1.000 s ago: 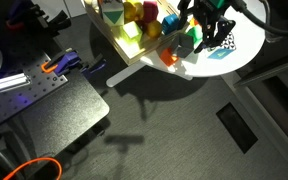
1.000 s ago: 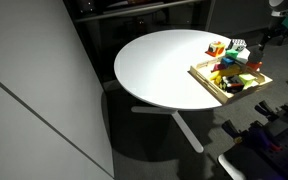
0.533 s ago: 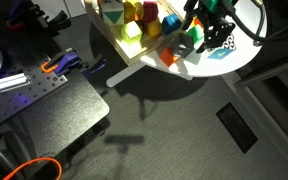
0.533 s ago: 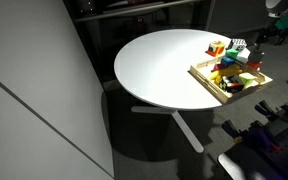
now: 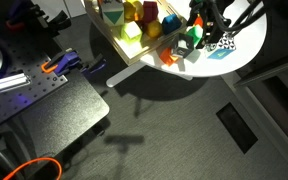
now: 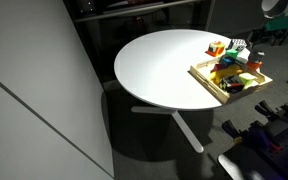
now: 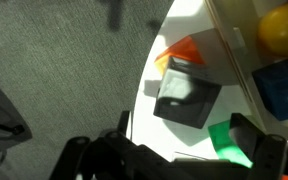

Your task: Pick up the gray block and put it in the tray

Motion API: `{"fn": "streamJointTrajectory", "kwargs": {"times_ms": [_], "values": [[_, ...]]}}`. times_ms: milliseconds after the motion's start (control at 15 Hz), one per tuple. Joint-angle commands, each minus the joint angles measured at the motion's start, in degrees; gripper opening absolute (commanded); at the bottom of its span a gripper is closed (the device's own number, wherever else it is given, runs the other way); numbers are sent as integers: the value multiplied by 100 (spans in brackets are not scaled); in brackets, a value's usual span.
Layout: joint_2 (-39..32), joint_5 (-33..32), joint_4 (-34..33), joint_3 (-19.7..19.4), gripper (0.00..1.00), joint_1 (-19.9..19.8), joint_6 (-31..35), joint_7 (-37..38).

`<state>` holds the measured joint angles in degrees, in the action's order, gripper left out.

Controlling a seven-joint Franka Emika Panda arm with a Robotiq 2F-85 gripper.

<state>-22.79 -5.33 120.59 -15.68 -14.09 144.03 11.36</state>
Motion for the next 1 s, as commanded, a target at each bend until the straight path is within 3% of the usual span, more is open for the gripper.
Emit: {"fn": "streamJointTrajectory", "kwargs": {"times_ms": [0, 733, 800, 933], "values": [[-131, 86, -58, -120, 100, 129, 138, 435], [-518, 592, -127, -91, 100, 57, 97, 586], [-530, 591, -123, -89, 75, 62, 83, 561], [-493, 559, -87, -82, 66, 84, 39, 512]]}}
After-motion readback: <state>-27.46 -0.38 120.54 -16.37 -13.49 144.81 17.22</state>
